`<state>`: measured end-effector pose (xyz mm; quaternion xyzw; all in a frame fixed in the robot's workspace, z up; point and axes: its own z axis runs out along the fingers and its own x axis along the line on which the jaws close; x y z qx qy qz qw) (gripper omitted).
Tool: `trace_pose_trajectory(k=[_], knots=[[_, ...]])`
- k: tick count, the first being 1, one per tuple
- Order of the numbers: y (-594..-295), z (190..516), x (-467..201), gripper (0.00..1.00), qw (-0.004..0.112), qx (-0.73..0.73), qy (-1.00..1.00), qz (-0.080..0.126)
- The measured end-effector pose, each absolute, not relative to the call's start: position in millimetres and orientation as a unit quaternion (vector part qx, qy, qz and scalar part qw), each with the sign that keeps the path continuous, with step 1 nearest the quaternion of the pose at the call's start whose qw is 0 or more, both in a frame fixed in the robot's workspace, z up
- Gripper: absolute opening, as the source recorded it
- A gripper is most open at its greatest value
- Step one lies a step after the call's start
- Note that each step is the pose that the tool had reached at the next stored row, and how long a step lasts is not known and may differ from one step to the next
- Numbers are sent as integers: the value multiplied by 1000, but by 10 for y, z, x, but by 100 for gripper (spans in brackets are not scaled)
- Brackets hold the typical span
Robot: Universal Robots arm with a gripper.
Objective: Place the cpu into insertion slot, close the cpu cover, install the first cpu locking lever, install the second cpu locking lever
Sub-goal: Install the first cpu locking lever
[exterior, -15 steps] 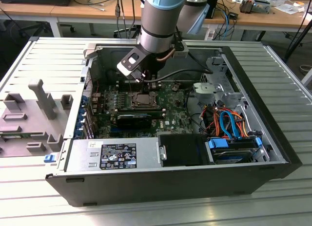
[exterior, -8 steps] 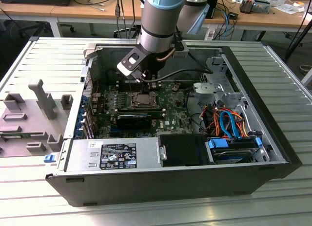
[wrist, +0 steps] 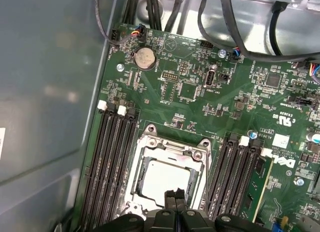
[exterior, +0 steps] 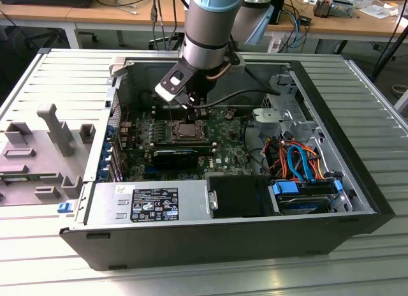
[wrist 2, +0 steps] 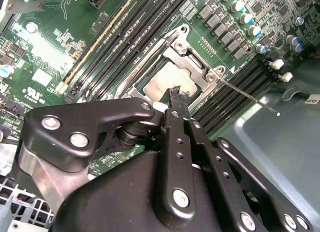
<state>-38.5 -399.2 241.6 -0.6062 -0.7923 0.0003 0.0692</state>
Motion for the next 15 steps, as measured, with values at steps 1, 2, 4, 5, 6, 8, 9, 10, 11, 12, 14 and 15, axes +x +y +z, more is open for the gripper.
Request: trace_pose_trajectory(k=[1,2,4,5,6,8,9,10,11,12,14,15], knots=[[-3992,2416,-385,11,69,-604,-794,1],[-3992,2416,-385,11,69,-602,-796,1],[-3992,2416,-385,11,69,-597,-799,1],[-3992,2416,-385,11,69,-595,-801,1],[-3992,2416,-385,11,69,-593,-802,2],[-3992,2416,-385,11,69,-588,-806,2],[-3992,2416,-385,11,69,-586,-808,2],[-3992,2416,-385,11,69,-584,-809,2],[-3992,2416,-385,11,69,-581,-811,3],[-3992,2416,-385,11,69,-579,-813,3],[-3992,2416,-385,11,69,-574,-816,3],[-3992,2416,-385,11,69,-572,-817,3]])
